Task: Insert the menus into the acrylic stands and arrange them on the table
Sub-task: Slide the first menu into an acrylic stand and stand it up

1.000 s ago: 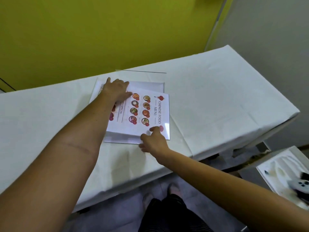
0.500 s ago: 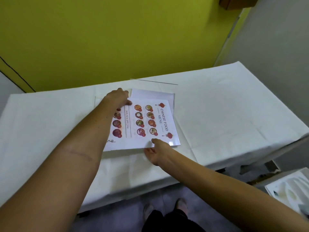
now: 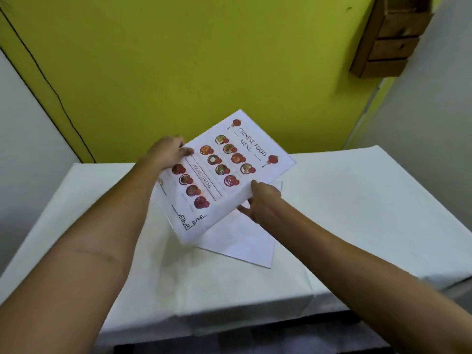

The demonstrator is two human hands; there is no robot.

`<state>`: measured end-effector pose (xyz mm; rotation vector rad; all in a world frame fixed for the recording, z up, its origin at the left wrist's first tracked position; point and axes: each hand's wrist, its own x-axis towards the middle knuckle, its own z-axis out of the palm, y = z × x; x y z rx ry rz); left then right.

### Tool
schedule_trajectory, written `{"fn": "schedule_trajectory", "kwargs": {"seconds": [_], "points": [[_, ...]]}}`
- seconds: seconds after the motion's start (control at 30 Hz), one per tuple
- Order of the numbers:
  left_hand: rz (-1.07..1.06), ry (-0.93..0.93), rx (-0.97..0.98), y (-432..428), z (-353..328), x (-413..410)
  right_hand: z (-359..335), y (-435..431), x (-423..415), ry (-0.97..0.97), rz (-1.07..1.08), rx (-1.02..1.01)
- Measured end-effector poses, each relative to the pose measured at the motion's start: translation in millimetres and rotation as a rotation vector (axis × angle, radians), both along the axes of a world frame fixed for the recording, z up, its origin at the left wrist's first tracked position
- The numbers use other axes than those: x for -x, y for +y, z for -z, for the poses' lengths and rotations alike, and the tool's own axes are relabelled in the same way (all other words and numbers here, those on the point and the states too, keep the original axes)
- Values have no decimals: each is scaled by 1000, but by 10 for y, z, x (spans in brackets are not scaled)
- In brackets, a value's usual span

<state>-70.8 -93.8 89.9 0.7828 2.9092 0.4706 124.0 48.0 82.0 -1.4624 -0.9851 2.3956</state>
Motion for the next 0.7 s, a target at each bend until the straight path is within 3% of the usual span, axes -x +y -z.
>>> {"fn": "schedule_trajectory", "kwargs": {"seconds": [0.13, 0.3, 0.7], "points": [[-111, 29, -154, -200, -57, -109, -150, 144, 176, 138, -12, -397], [-253, 15, -386, -273, 215, -396, -112, 344, 274, 276, -125, -674], [-424, 55, -394, -213, 715, -912, 273, 594, 235, 351, -313, -898]]}}
